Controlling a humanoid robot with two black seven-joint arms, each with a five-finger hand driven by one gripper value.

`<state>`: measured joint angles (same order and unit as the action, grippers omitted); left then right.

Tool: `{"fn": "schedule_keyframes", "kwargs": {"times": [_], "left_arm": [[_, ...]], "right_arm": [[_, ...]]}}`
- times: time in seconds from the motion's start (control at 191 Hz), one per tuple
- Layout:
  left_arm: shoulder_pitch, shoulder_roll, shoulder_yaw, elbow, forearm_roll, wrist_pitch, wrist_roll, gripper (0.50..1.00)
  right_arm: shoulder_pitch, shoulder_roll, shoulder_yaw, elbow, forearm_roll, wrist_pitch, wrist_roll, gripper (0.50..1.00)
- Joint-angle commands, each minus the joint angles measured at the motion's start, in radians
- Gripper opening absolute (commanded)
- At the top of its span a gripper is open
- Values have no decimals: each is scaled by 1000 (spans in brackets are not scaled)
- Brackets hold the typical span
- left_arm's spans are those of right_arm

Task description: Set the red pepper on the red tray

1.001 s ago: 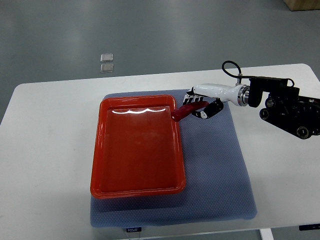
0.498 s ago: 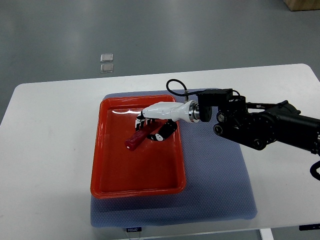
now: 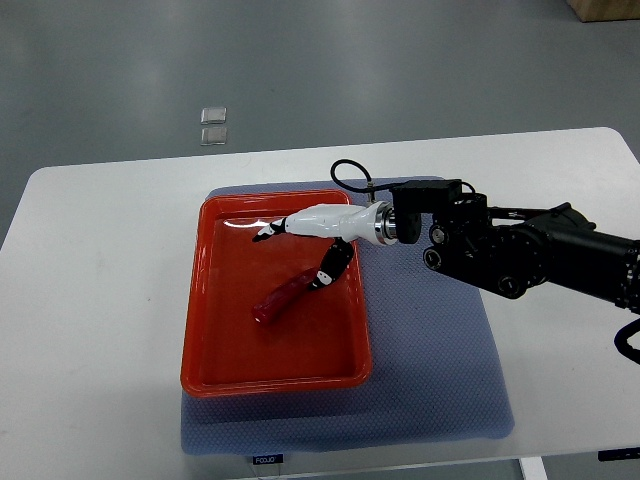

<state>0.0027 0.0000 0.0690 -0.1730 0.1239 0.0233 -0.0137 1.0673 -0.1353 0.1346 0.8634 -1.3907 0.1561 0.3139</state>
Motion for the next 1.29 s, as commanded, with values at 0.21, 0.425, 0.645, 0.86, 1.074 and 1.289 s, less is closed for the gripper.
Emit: {"fn": "schedule_keyframes", "kwargs": {"times": [0.21,0.425,0.645,0.86,1.074,1.289], "left_arm": [[0,0,0,0,0,0,0,1000],[0,0,0,0,0,0,0,1000],[-1,0,0,0,-1,0,0,1000],[-1,0,0,0,0,0,0,1000],[-1,0,0,0,-1,0,0,1000],[-1,0,0,0,0,1,0,1000]], "right_arm": [[-44,-99,197,-4,511,149,-55,907],[-115,-136,283,-55,900,165,-107,911],[-185,-130,365,-185,1317,189,-228,911],[-228,-124,367,-231,1619,189,-285,911],[-245,-118,372,-244,1665,194,-276,913],[-247,-129,372,-271,1664,217,-272,913]]}}
